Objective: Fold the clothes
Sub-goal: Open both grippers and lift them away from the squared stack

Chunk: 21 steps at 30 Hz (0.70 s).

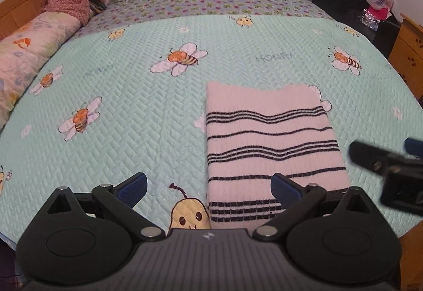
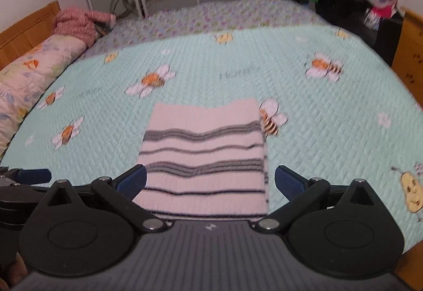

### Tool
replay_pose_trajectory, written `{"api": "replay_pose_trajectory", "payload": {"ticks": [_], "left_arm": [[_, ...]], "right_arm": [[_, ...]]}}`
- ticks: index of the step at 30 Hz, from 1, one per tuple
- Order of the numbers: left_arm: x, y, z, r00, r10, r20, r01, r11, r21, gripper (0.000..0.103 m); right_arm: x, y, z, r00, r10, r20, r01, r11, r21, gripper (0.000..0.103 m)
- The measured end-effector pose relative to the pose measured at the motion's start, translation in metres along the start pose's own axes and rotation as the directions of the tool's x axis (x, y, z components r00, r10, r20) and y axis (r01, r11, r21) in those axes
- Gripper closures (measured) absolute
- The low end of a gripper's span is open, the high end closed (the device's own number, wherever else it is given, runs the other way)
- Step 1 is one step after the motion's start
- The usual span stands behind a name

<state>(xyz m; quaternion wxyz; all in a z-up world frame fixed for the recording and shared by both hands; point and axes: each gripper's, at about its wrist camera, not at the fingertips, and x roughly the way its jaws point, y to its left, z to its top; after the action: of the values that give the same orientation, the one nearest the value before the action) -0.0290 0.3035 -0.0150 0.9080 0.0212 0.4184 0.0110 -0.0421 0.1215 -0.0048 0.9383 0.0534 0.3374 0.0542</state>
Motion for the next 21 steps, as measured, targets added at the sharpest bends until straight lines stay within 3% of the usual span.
{"api": "replay_pose_trajectory", "payload": {"ticks": [4, 10, 13, 16, 19, 21], "left_arm": [[-0.013, 0.001, 0.004, 0.999, -0.008, 0.038, 0.009, 1.0, -0.021, 0.001], [-0.037, -0.002, 0.007, 0.99, 0.036, 0.135, -0.037, 0.999, 0.001, 0.001], [-0.053, -0.006, 0.005, 0.97, 0.088, 0.227, -0.098, 0.995, 0.031, 0.001], [-0.065, -0.011, 0.003, 0.944, 0.133, 0.301, -0.154, 0.987, 0.049, 0.0], [-0.065, -0.009, 0.003, 0.944, 0.131, 0.301, -0.152, 0.987, 0.046, 0.0], [-0.065, -0.007, 0.003, 0.954, 0.108, 0.28, -0.122, 0.992, 0.034, 0.0]], "right_arm": [[-0.029, 0.007, 0.003, 0.989, -0.026, 0.148, 0.031, 0.999, -0.03, 0.0], [-0.032, 0.001, 0.003, 0.991, -0.026, 0.133, 0.023, 0.999, 0.026, 0.001], [-0.032, 0.0, 0.001, 0.99, -0.053, 0.132, 0.051, 0.998, 0.022, 0.0], [-0.019, 0.001, 0.002, 0.996, -0.079, 0.041, 0.079, 0.997, 0.011, 0.001], [-0.011, -0.003, -0.001, 0.999, -0.047, -0.004, 0.047, 0.997, 0.061, 0.001], [-0.017, 0.001, -0.003, 0.996, -0.082, 0.035, 0.08, 0.996, 0.044, 0.001]]}}
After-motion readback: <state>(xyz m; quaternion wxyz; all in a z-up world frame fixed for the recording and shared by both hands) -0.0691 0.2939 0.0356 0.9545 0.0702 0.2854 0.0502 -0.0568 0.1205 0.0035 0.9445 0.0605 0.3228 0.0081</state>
